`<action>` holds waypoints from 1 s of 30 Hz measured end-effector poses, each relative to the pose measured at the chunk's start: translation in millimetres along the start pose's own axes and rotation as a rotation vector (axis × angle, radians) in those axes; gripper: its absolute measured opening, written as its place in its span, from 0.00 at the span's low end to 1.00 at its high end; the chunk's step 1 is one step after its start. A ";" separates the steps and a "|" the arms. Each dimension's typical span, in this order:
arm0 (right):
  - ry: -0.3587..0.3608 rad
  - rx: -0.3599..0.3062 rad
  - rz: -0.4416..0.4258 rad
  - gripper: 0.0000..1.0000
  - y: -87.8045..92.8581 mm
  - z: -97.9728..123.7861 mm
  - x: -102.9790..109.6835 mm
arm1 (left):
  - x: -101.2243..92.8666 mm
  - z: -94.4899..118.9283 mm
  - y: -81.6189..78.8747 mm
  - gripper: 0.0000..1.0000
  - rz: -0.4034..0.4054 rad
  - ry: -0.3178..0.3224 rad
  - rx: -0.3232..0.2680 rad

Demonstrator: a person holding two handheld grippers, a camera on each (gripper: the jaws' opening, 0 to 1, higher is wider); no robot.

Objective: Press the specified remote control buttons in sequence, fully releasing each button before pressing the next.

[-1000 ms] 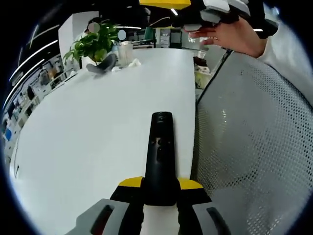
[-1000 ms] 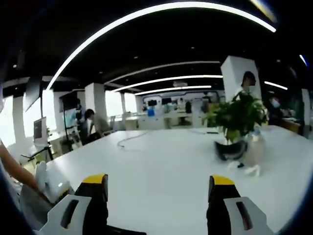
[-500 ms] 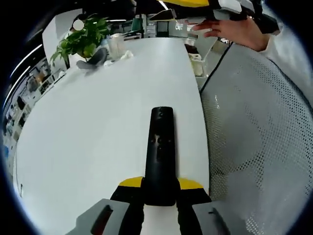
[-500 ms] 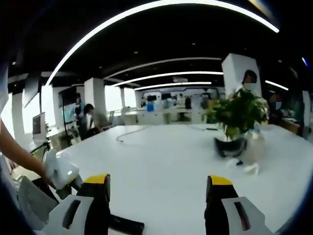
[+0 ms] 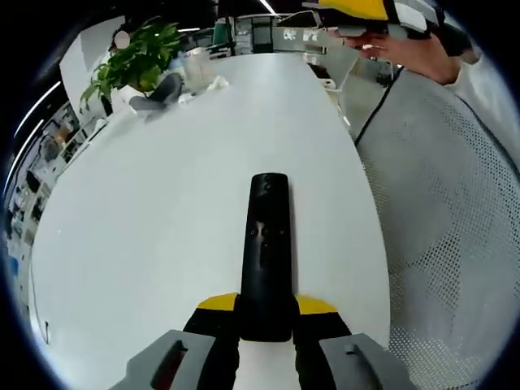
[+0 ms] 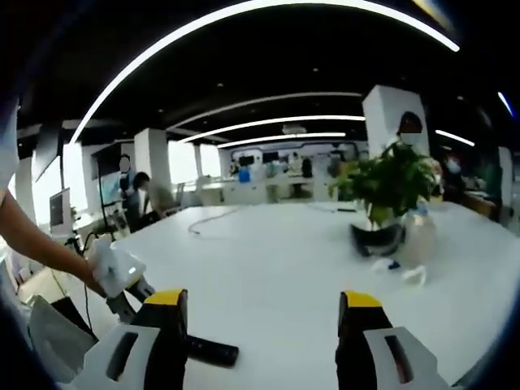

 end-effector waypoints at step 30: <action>0.016 0.046 0.034 0.68 6.1 -1.8 -1.8 | 68.6 -5.0 -2.8 0.24 -0.046 -0.020 0.119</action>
Point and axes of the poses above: the point that each gripper's makers call its tool centre point, and the gripper's own axes: z roughly backward along the fingers, x roughly to its left, y roughly out of its underside, the point moved 4 cm from there along z, roughly backward along the fingers, and after that the axes turned 5 degrees about -z, right-handed, at the moved point
